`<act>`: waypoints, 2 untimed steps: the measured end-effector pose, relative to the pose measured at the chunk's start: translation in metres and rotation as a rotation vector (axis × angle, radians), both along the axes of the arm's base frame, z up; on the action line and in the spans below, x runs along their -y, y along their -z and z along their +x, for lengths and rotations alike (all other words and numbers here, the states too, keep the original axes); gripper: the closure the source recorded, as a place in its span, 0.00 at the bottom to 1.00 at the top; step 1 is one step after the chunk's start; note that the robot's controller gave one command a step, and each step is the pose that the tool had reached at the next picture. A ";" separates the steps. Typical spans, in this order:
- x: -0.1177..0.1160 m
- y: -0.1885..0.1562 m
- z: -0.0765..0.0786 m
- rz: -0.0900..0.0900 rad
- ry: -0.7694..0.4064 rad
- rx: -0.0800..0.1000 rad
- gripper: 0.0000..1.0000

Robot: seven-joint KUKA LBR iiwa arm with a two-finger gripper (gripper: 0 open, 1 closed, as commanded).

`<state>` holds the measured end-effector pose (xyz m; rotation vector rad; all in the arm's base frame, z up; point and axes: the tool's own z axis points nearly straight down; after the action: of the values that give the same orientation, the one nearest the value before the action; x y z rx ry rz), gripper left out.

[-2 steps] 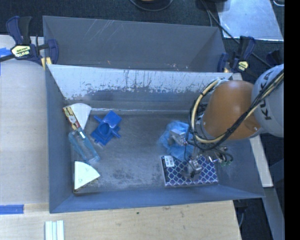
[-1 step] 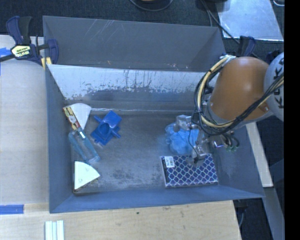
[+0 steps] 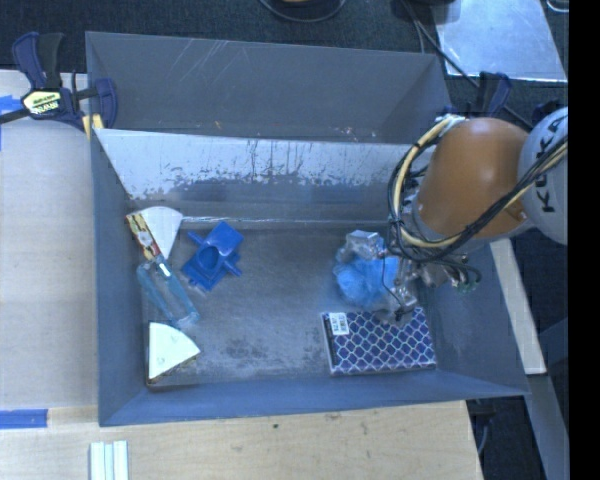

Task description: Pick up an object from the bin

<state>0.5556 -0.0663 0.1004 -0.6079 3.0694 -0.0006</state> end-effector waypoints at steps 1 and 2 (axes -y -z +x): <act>0.047 0.029 -0.019 -0.003 -0.063 0.000 0.00; 0.057 0.029 -0.015 -0.006 -0.453 0.011 1.00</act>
Offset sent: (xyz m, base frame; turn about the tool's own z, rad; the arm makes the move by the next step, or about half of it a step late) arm -0.0172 -0.0570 -0.0304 -0.4546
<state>0.5408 -0.1228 0.0714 -1.2778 2.8463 -0.0090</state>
